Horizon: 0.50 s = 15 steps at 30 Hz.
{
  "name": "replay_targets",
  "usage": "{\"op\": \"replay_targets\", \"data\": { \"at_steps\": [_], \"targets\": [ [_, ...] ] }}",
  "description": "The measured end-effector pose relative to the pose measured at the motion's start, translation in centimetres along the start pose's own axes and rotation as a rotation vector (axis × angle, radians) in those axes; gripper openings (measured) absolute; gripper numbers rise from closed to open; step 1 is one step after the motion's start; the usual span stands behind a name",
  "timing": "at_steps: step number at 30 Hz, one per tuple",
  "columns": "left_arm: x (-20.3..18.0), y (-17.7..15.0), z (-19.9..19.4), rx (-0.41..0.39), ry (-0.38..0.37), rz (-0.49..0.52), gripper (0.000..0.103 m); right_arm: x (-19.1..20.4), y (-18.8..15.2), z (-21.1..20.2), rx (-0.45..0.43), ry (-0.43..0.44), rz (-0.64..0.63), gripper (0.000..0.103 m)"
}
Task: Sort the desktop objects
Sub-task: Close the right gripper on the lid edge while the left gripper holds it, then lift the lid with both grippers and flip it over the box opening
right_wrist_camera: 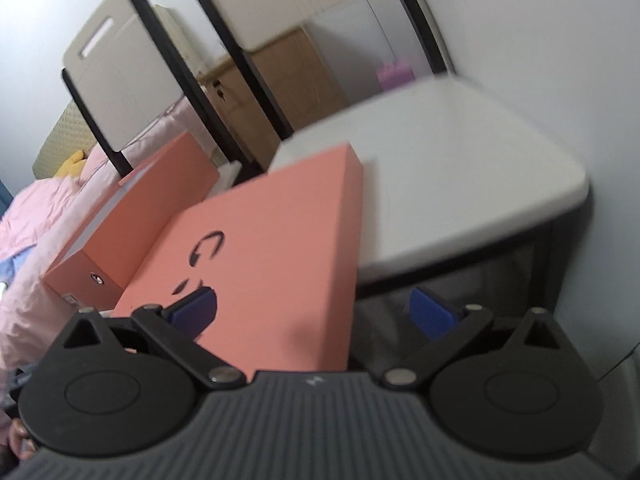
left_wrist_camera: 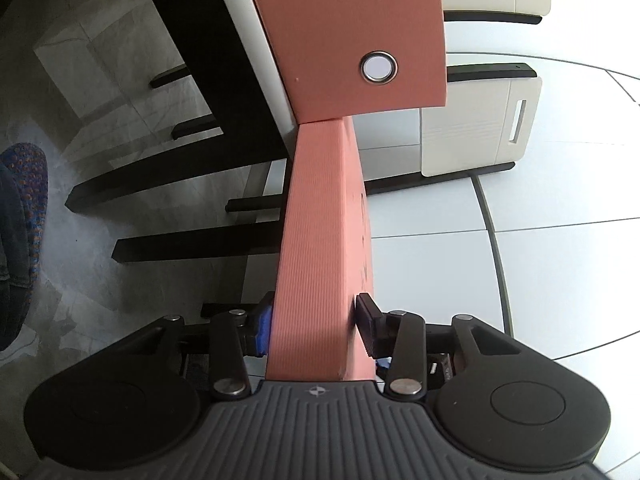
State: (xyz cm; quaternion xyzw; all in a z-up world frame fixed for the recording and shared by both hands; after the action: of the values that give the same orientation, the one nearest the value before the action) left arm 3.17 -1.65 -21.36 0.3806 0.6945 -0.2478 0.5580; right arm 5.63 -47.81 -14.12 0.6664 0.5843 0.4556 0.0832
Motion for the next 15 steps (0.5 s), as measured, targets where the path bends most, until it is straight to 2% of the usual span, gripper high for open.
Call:
{"op": "replay_targets", "data": {
  "at_steps": [4, 6, 9, 10, 11, 15],
  "targets": [
    [0.2, 0.3, 0.1, 0.005, -0.002, -0.001, 0.046, -1.7, -0.9, 2.1, 0.098, 0.097, 0.087, 0.103],
    [0.1, 0.4, 0.3, 0.007, -0.001, 0.011, 0.046, -2.1, -1.3, 2.8, 0.117, 0.136, 0.125, 0.103],
    [-0.2, 0.6, 0.2, 0.009, -0.001, 0.037, 0.045, -2.4, -1.8, 3.4, 0.131, 0.244, 0.197, 0.1],
    [-0.4, 0.6, 0.2, 0.011, -0.002, 0.041, 0.045, -2.3, -1.9, 3.4, 0.128, 0.269, 0.211, 0.09],
    [-0.5, 0.7, 0.3, 0.012, -0.005, 0.045, 0.045, -2.0, -1.9, 3.3, 0.119, 0.277, 0.219, 0.075],
    [-1.7, 1.5, -0.2, 0.013, -0.043, 0.069, 0.045, -1.3, -1.5, 2.1, 0.072, 0.266, 0.223, 0.062]
  ]
}}
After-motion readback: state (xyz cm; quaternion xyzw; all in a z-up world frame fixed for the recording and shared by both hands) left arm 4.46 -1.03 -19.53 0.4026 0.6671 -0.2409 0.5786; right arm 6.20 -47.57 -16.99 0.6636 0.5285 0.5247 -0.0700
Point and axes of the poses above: each gripper's, at about its wrist camera, not at the fingertips, and z roughly the way its jaws point, x to its left, y to its top, the point moved 5 cm from there along z, roughly the way its jaws point, and after that the axes turned 1 degree about -z, right-handed, at the moved point
